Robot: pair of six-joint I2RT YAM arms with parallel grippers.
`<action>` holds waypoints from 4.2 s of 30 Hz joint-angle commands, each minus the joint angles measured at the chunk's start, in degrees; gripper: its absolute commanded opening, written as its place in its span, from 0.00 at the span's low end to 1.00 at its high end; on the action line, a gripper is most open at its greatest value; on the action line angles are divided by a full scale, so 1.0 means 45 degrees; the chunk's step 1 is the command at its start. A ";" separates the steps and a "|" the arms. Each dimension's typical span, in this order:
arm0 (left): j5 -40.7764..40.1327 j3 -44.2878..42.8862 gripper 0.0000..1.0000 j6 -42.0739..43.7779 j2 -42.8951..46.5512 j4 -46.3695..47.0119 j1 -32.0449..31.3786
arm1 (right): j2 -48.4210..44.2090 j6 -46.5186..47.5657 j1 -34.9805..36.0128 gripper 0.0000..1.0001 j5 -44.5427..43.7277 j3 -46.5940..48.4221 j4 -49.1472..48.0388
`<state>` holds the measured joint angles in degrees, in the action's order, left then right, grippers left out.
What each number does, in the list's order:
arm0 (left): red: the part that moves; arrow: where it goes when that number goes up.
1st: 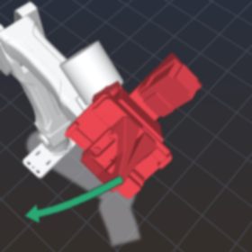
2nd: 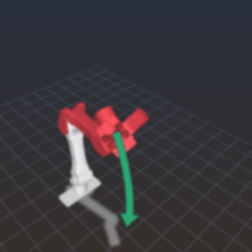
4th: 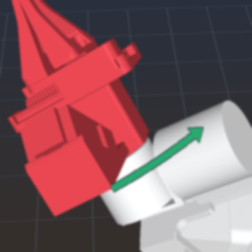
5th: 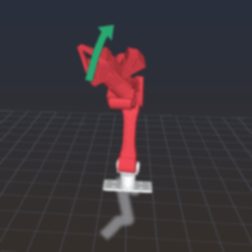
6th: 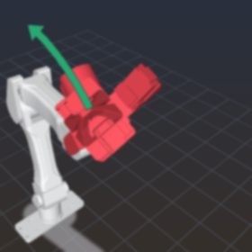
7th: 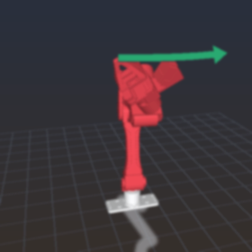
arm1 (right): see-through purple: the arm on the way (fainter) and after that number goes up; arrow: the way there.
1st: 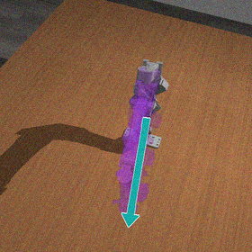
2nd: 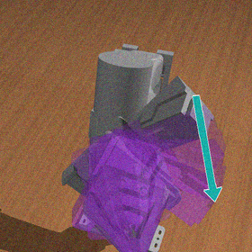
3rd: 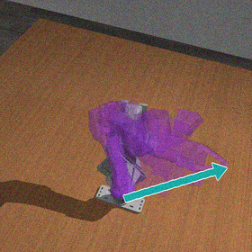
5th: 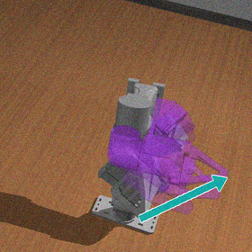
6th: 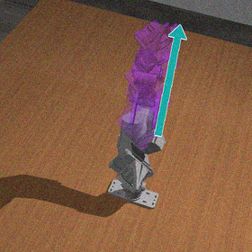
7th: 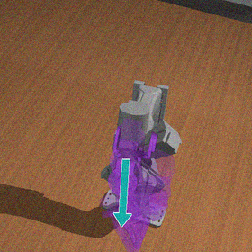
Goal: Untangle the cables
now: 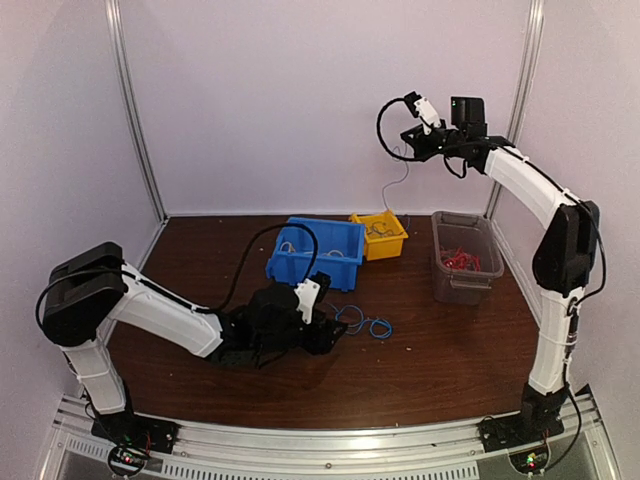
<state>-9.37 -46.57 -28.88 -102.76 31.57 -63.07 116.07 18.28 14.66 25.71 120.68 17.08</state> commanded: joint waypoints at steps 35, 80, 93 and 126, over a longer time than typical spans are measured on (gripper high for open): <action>-0.0189 0.0281 0.64 -0.0491 0.0281 -0.0197 -0.0061 | 0.2088 -0.2128 0.0025 0.55 0.2213 -0.1264 0.1691; -0.2436 0.1012 0.67 -0.2213 0.1547 -0.1577 -0.0024 | -0.1125 0.5783 0.3325 0.33 0.2177 -1.1031 0.2939; -0.2370 0.1034 0.68 -0.2378 0.1350 -0.1640 0.0072 | -0.0982 0.5750 0.3342 0.26 0.2590 -1.0933 0.2833; -0.0199 0.0163 0.63 -0.1276 -0.0377 0.0582 0.1002 | -0.6456 0.5221 0.3967 0.00 0.3362 -0.7566 0.5728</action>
<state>-13.80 -45.23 -39.13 -103.96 26.33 -58.81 89.01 44.01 32.27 39.59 81.84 39.77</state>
